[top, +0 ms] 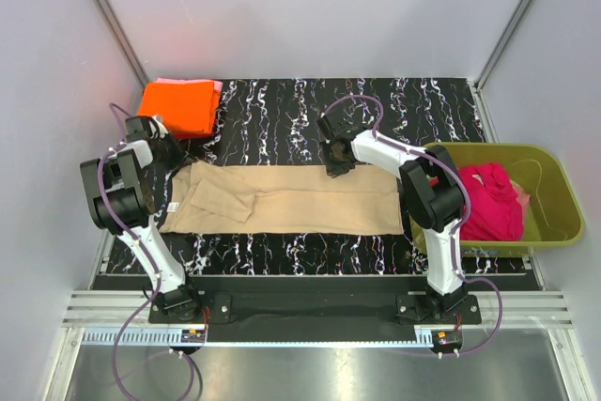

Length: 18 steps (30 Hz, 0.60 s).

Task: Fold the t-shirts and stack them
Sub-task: Fold the tshirt

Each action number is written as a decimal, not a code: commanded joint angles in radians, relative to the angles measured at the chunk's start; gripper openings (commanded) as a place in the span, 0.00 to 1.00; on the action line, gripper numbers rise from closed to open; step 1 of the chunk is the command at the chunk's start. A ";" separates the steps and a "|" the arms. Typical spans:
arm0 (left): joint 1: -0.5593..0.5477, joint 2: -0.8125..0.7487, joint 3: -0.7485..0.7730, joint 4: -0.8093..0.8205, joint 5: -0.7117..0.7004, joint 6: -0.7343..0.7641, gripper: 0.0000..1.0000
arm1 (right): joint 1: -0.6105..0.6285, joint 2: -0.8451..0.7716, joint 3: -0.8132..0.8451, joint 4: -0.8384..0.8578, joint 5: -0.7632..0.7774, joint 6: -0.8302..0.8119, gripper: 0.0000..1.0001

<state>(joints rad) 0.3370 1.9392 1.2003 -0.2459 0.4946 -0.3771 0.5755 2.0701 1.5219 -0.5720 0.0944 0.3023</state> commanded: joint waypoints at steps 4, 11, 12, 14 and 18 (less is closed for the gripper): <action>0.002 -0.005 0.070 -0.026 -0.114 -0.016 0.00 | -0.049 0.019 -0.031 0.014 0.073 0.038 0.00; 0.002 -0.014 0.081 -0.061 -0.214 -0.022 0.00 | -0.072 0.047 -0.071 0.014 0.113 0.072 0.00; 0.002 -0.014 0.084 -0.070 -0.229 -0.017 0.00 | -0.078 0.051 -0.074 0.015 0.110 0.077 0.00; 0.003 -0.016 0.088 -0.087 -0.258 -0.006 0.01 | -0.092 0.064 -0.081 0.015 0.105 0.080 0.00; 0.002 -0.014 0.097 -0.090 -0.251 -0.011 0.06 | -0.098 0.053 -0.091 0.030 0.096 0.078 0.00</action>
<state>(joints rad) 0.3344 1.9423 1.2484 -0.3523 0.3054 -0.3969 0.5079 2.0792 1.4818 -0.5117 0.1307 0.3790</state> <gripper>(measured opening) 0.055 0.011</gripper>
